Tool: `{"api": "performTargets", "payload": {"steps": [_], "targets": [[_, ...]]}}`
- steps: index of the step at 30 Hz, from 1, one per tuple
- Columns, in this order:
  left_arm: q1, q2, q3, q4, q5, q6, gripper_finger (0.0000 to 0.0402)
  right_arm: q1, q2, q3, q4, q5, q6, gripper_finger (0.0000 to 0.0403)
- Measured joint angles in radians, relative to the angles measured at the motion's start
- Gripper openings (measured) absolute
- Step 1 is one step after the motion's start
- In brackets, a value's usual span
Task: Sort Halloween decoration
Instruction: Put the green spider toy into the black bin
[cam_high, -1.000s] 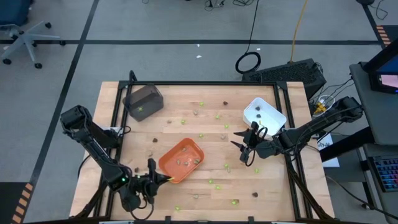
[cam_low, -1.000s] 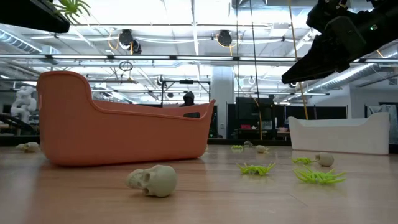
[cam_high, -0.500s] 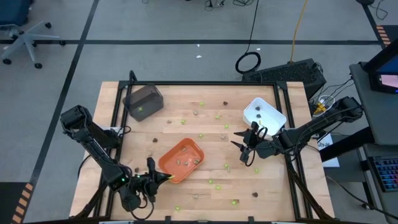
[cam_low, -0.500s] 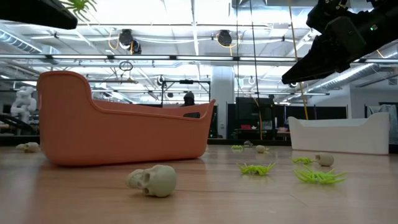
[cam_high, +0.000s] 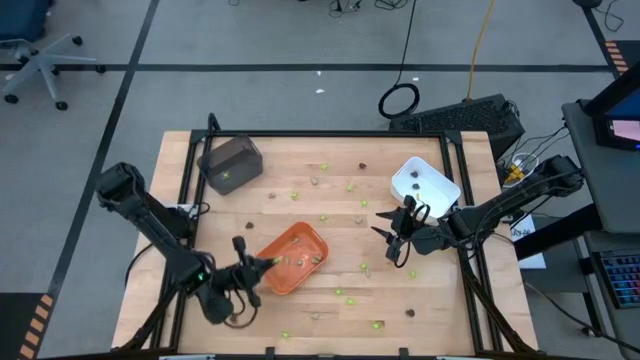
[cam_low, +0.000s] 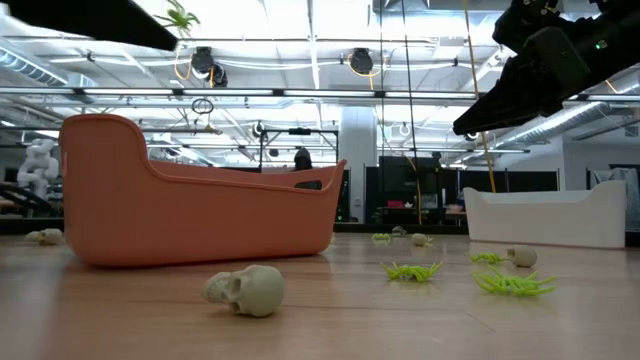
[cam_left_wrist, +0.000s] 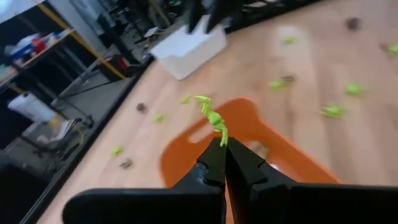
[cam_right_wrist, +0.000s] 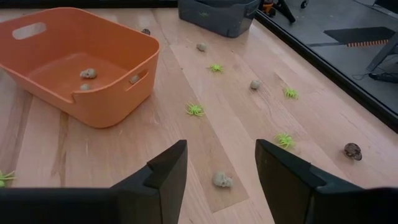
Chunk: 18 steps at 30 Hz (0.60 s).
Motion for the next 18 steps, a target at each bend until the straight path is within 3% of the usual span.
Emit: {"api": "performTargets", "payload": {"steps": [4,10,18], "targets": [[0.081,-0.123,-0.035,-0.026,0.007,0.021,0.0,0.0,0.0,0.0,0.0,0.0,-0.016,0.0173],[0.222,-0.354,-0.117,-0.026,0.122,0.13,0.0,0.0,0.0,0.0,0.0,0.002,-0.054,0.0173],[0.455,-0.621,-0.177,-0.098,0.137,0.09,0.0,0.0,0.0,0.0,0.0,0.003,-0.065,0.0173]]}}
